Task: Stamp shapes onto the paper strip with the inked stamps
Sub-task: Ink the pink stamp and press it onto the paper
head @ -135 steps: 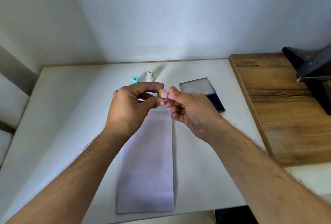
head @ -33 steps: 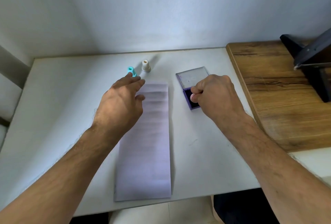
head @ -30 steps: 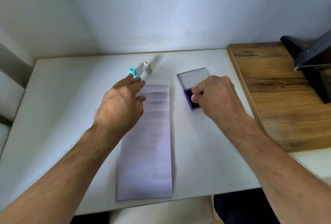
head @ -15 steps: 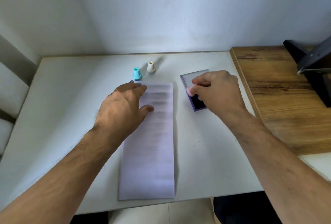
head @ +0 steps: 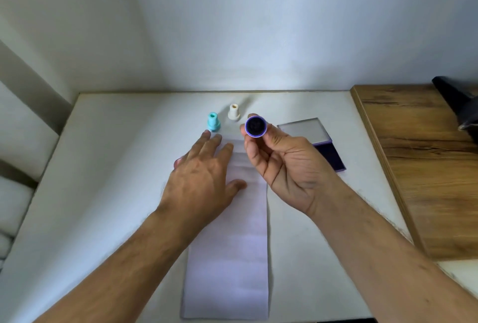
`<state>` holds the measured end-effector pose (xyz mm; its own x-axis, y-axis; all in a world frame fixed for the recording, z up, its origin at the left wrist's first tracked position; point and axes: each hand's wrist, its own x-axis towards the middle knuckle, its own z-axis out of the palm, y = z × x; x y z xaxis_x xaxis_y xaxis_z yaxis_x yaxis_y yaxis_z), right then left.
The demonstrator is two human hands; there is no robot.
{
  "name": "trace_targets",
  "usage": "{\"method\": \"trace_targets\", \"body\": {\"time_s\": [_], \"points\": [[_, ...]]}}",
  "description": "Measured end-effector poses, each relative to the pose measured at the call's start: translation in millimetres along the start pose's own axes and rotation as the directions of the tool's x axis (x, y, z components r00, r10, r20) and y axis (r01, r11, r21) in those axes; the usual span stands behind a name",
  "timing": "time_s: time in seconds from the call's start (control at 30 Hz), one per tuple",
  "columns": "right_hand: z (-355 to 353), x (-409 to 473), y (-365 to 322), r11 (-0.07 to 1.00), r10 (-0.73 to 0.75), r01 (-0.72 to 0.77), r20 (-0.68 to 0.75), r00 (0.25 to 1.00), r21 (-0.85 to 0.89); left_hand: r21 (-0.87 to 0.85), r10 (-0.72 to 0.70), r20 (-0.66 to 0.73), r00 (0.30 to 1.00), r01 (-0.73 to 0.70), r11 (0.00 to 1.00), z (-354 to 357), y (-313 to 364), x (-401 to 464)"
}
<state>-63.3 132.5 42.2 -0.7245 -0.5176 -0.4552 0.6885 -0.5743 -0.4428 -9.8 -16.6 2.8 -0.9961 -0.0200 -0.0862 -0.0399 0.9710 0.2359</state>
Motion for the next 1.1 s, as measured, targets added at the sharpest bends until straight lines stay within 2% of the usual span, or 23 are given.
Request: {"method": "trace_targets", "body": {"time_s": [0.13, 0.33, 0.53, 0.63, 0.77, 0.97, 1.03, 1.1], "points": [[-0.1, 8.5, 2.9, 0.994, -0.106, 0.103, -0.061, 0.993, -0.043, 0.013, 0.007, 0.015, 1.000, -0.007, 1.000, 2.2, 7.7, -7.2], [-8.7, 21.6, 21.8, 0.939, -0.254, 0.191, -0.204, 0.945, -0.284, 0.003, -0.022, 0.021, 1.000, 0.022, 1.000, 1.5, 15.4, -15.9], [-10.4, 28.7, 41.9, 0.845, -0.384, 0.227, -0.252, 0.888, -0.485, 0.023, -0.045, 0.026, 0.999, 0.045, 0.999, -6.0, 5.5, -12.0], [-11.6, 32.3, 47.9, 0.854, -0.375, 0.211, -0.281, 0.883, -0.475, 0.055, -0.085, 0.027, 0.996, 0.084, 0.995, -11.5, -0.1, -12.7], [-12.5, 33.7, 51.5, 0.928, -0.272, 0.155, -0.333, 0.903, -0.339, 0.082, -0.128, 0.029, 0.991, 0.125, 0.989, -16.0, -7.2, -11.2], [-15.4, 33.3, 47.1, 0.965, -0.206, 0.134, -0.337, 0.919, -0.224, 0.044, -0.180, 0.029, 0.983, 0.178, 0.983, -16.3, -18.0, -9.3], [-16.2, 32.2, 48.9, 0.963, -0.216, 0.142, -0.341, 0.915, -0.229, 0.035, -0.165, 0.030, 0.986, 0.164, 0.986, -16.8, -19.6, -8.7], [-15.4, 31.6, 51.9, 0.937, -0.269, 0.163, -0.340, 0.901, -0.308, 0.034, -0.140, 0.025, 0.990, 0.139, 0.990, -16.3, -20.0, -7.9]]}}
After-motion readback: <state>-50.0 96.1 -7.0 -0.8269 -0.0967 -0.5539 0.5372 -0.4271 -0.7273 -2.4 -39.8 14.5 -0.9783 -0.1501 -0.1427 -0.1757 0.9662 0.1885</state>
